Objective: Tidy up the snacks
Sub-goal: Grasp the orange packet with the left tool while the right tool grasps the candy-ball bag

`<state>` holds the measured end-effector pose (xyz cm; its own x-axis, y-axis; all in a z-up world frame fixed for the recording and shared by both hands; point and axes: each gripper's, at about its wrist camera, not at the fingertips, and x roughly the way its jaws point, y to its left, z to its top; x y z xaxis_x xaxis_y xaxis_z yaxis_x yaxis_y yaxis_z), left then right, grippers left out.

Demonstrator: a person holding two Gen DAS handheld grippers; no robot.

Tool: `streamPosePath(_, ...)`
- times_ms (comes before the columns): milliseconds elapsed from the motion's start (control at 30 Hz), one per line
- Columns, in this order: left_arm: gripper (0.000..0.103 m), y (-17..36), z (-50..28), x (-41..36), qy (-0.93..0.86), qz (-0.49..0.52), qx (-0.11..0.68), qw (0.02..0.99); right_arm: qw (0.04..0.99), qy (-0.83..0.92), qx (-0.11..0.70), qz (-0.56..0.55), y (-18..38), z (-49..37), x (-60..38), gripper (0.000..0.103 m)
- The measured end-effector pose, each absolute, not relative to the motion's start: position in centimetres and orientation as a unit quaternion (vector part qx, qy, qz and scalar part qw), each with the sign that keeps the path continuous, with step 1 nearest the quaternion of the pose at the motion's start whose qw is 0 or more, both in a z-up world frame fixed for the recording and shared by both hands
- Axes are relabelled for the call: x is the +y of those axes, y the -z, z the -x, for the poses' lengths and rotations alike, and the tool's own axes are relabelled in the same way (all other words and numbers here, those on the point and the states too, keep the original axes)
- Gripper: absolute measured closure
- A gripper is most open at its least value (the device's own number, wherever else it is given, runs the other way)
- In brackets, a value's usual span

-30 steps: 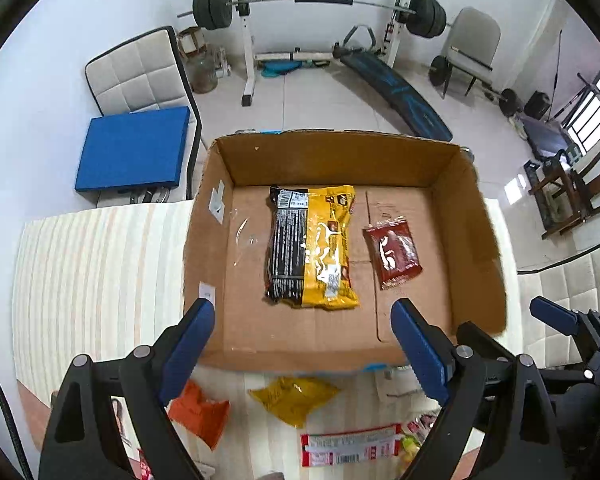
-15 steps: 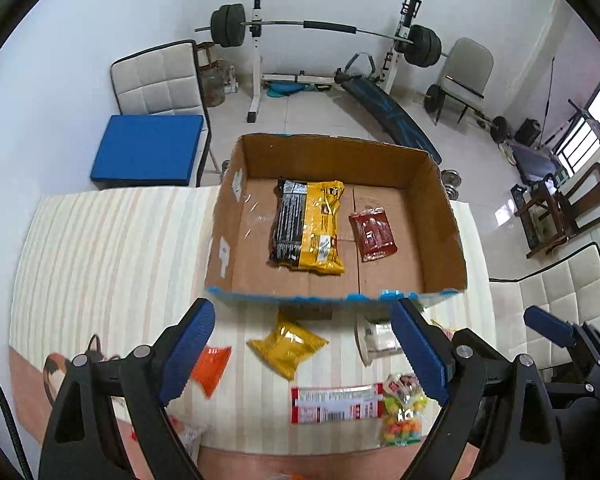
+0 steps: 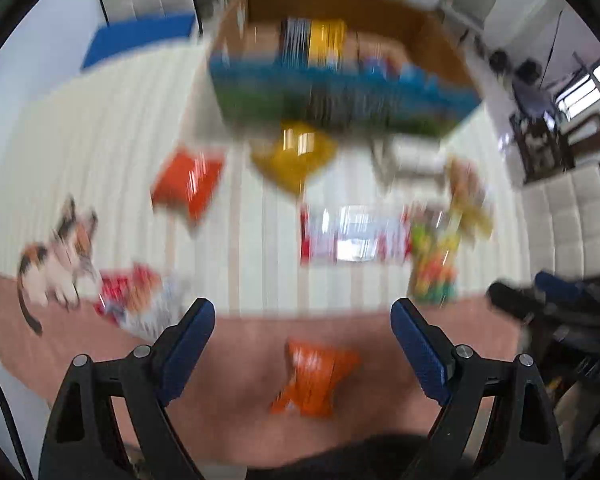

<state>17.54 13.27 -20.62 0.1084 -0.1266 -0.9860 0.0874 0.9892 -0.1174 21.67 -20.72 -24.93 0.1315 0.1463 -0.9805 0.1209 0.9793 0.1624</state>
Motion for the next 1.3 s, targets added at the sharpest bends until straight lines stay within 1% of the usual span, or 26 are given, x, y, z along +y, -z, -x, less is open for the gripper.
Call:
streamPosePath(233, 0.013, 29.3, -12.8, 11.5, 0.100, -0.016, 0.737, 0.668, 0.703, 0.020, 0.699, -0.131, 30.2, -19.6, -23.1, 0.006)
streamPosePath(300, 0.013, 31.8, -12.2, 10.8, 0.106, -0.023, 0.755, 0.646, 0.694, 0.027, 0.707, -0.135, 31.6, -20.1, -23.7, 0.006)
streamPosePath(467, 0.013, 35.7, -11.6, 9.0, 0.113, -0.047, 0.779, 0.615, 0.677, 0.040, 0.720, -0.148, 34.7, -22.3, -24.8, 0.006)
streamPosePath(500, 0.015, 36.1, -11.6, 8.8, 0.113, -0.049, 0.780, 0.614, 0.674, 0.042, 0.722, -0.151, 35.4, -23.0, -24.8, 0.006)
streamPosePath(533, 0.020, 36.4, -11.5, 8.7, 0.114, -0.048, 0.781, 0.613, 0.672, 0.045, 0.723, -0.153, 35.8, -23.4, -24.8, 0.006)
streamPosePath(567, 0.032, 36.6, -11.5, 8.5, 0.113, -0.048, 0.782, 0.611, 0.669, 0.046, 0.726, -0.154, 36.5, -24.1, -24.7, 0.006)
streamPosePath(633, 0.042, 36.4, -11.5, 8.4, 0.105, -0.051, 0.777, 0.619, 0.663, 0.052, 0.732, -0.149, 37.9, -25.4, -24.5, 0.007)
streamPosePath(667, 0.050, 36.2, -11.7, 8.4, 0.102, -0.049, 0.774, 0.623, 0.659, 0.057, 0.735, -0.146, 38.6, -25.9, -24.3, 0.007)
streamPosePath(767, 0.051, 36.0, -12.7, 8.9, 0.083, -0.023, 0.776, 0.625, 0.645, 0.058, 0.750, -0.135, 40.3, -26.7, -23.7, 0.018)
streamPosePath(800, 0.051, 35.9, -13.0, 9.3, 0.073, -0.015, 0.774, 0.629, 0.639, 0.059, 0.756, -0.127, 40.8, -26.7, -23.4, 0.034)
streamPosePath(833, 0.051, 35.7, -13.2, 9.6, 0.066, -0.007, 0.772, 0.633, 0.635, 0.057, 0.760, -0.125, 41.0, -26.6, -23.3, 0.042)
streamPosePath(867, 0.051, 35.6, -13.5, 9.8, 0.061, 0.002, 0.770, 0.635, 0.631, 0.049, 0.765, -0.124, 41.3, -26.4, -23.0, 0.043)
streamPosePath(933, 0.051, 35.5, -13.9, 10.2, 0.054, 0.017, 0.769, 0.637, 0.634, 0.047, 0.765, -0.107, 41.1, -25.8, -22.5, 0.047)
streamPosePath(1167, 0.051, 35.2, -15.0, 10.7, 0.049, 0.028, 0.766, 0.640, 0.590, 0.002, 0.801, -0.096, 41.5, -21.3, -20.0, 0.048)
streamPosePath(1300, 0.051, 35.5, -15.0, 10.6, 0.047, 0.023, 0.767, 0.639, 0.587, 0.002, 0.804, -0.096, 41.5, -20.3, -19.1, 0.047)
